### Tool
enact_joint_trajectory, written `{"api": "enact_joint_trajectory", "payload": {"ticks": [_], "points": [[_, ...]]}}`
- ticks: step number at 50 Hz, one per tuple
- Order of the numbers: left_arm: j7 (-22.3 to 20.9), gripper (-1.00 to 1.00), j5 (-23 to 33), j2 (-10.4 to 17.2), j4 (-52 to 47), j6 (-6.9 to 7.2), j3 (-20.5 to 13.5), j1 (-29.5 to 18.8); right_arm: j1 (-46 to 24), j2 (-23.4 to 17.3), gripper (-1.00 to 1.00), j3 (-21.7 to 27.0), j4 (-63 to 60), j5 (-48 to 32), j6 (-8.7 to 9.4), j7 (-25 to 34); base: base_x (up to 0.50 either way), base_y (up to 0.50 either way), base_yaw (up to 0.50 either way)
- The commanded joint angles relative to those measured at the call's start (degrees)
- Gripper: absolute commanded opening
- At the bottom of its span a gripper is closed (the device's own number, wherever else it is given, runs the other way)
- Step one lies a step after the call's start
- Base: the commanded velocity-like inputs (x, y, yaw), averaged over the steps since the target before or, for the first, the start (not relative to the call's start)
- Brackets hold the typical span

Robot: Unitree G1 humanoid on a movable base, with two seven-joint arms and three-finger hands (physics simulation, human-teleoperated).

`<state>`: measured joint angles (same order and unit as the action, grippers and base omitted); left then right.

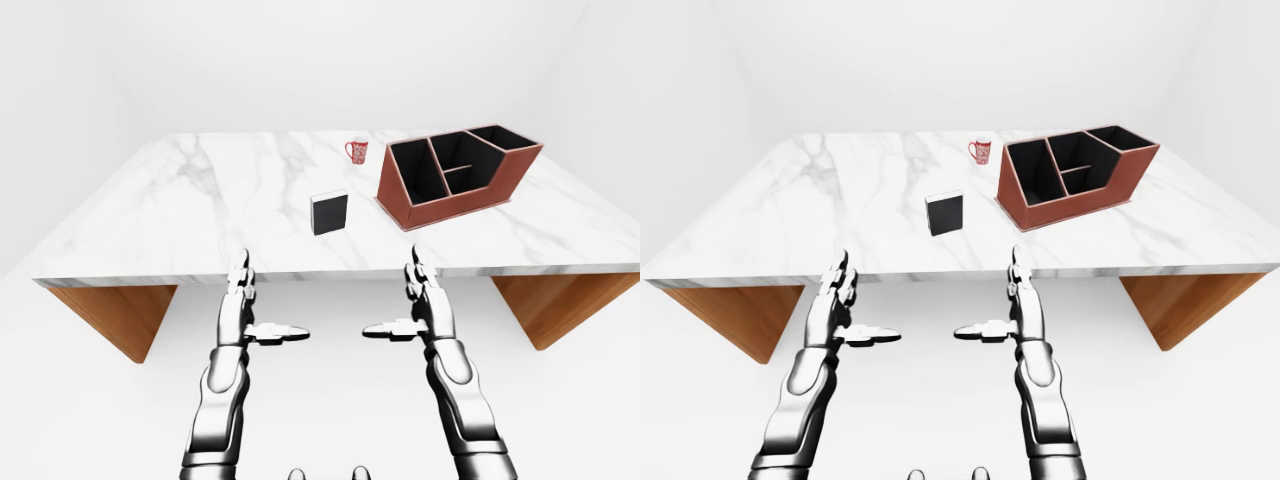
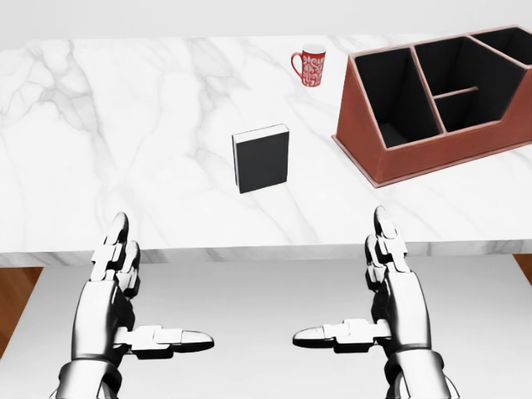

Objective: Pick up the book and place it in the left compartment of the caddy.

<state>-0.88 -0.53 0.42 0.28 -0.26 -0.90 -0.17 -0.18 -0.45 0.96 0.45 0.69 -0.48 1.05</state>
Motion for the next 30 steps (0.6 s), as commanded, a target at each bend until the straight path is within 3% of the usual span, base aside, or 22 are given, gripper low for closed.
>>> {"api": "enact_joint_trajectory", "payload": {"ticks": [1, 4, 7, 14, 16, 20, 23, 27, 28, 30], "points": [[-1.37, 1.0, -0.76, 0.69, 0.62, -0.97, -1.37, -0.25, -0.13, -0.7, 1.0, 1.55, 0.45, 1.2, -1.16, 1.59, 0.0, 0.0, 0.0], [-1.25, 1.0, -0.78, 0.58, -0.79, -0.17, -1.24, 0.19, 0.14, -0.66, 1.0, 1.41, -0.13, 1.07, -1.13, 1.53, 0.0, 0.0, 0.0], [-1.23, 1.0, -0.45, 0.71, 0.64, -1.41, -1.3, -0.11, 0.09, -0.71, 1.0, 1.38, -0.66, 1.03, -0.62, 1.57, 0.0, 0.0, 0.0], [-1.29, 1.0, -0.37, 0.7, 0.83, -2.0, -1.3, -0.13, 0.84, -0.69, 1.0, 1.83, -3.05, 1.33, -0.48, 1.14, 0.0, 0.0, 0.0], [-1.23, 1.0, -0.27, 0.62, -0.42, -1.3, -1.12, 0.29, 1.12, -0.59, 1.0, 1.98, -3.3, 1.62, -0.74, 1.03, 0.0, 0.0, 0.0], [-1.32, 1.0, -0.51, 0.66, 0.37, -2.46, -1.39, 0.17, 1.73, -0.84, 1.0, 1.65, -7.22, 0.82, -0.78, 1.39, 0.0, 0.0, 0.0], [-1.39, 1.0, -0.61, 0.68, 0.61, -2.61, -1.38, 0.02, 1.65, -0.96, 1.0, 2.16, -10.03, 1.62, 0.88, 1.67, 0.0, 0.0, 0.0], [-1.3, 1.0, -0.47, 0.67, 0.63, -2.8, -1.34, 0.04, 1.89, -1.06, 1.0, 2.57, -11.85, 1.84, 1.57, 2.09, 0.0, 0.0, 0.0], [-1.38, 1.0, -0.46, 0.75, 2.74, -4.13, -1.5, -0.66, 2.27, -1.22, 1.0, 3.48, -14.2, 2.49, 2.31, 1.96, 0.0, 0.0, 0.0], [-1.43, 1.0, -0.47, 0.86, 4.7, -4.74, -1.63, -1.28, 2.42, -1.58, 1.0, 4.08, -16.85, 2.42, 4.16, 2.06, 0.0, 0.0, 0.0]]}}
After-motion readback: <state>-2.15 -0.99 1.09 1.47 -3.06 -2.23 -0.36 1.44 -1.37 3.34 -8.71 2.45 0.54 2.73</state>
